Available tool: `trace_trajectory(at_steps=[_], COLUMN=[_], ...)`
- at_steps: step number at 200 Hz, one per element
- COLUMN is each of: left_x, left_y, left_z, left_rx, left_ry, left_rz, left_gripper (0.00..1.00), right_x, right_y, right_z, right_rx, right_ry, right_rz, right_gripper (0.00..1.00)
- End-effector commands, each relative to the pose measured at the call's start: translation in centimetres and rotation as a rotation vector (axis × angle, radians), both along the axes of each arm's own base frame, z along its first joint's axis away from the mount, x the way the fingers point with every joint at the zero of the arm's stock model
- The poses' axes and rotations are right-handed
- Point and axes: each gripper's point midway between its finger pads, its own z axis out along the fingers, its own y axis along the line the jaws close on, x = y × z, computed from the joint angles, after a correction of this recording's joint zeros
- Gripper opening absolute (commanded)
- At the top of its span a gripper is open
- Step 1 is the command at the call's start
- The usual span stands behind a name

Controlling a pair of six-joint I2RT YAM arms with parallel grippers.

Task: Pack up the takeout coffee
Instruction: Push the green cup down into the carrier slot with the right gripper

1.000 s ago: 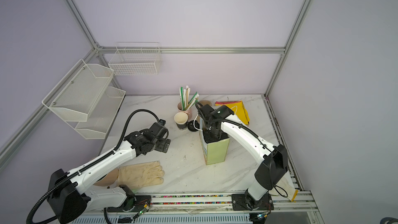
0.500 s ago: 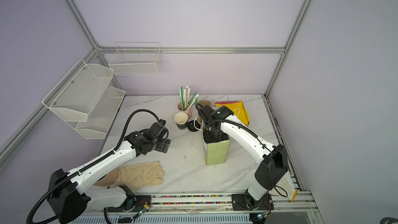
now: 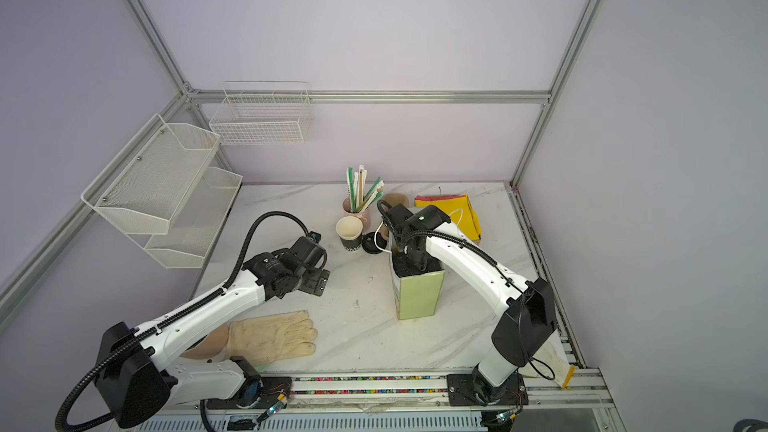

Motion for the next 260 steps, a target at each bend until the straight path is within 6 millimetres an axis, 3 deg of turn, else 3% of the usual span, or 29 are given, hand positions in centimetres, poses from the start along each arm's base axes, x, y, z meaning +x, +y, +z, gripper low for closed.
trace_trajectory(at_steps=[1, 169, 260], left_x=[1.4, 1.3, 1.3], left_y=[-0.7, -0.8, -0.9], left_z=[3.0, 2.6, 2.5], left_rx=[-0.045, -0.044, -0.040], left_ry=[-0.069, -0.055, -0.047], left_rz=[0.000, -0.004, -0.006], left_gripper=[1.00, 1.00, 1.00], right_x=[-0.4, 0.2, -0.2], right_y=[-0.7, -0.1, -1.4], right_z=[0.0, -2.2, -4.7], right_rx=[-0.035, -0.032, -0.052], right_ry=[0.008, 0.019, 0.058], right_rz=[-0.013, 0.024, 0.018], right_gripper=[0.67, 0.67, 0.67])
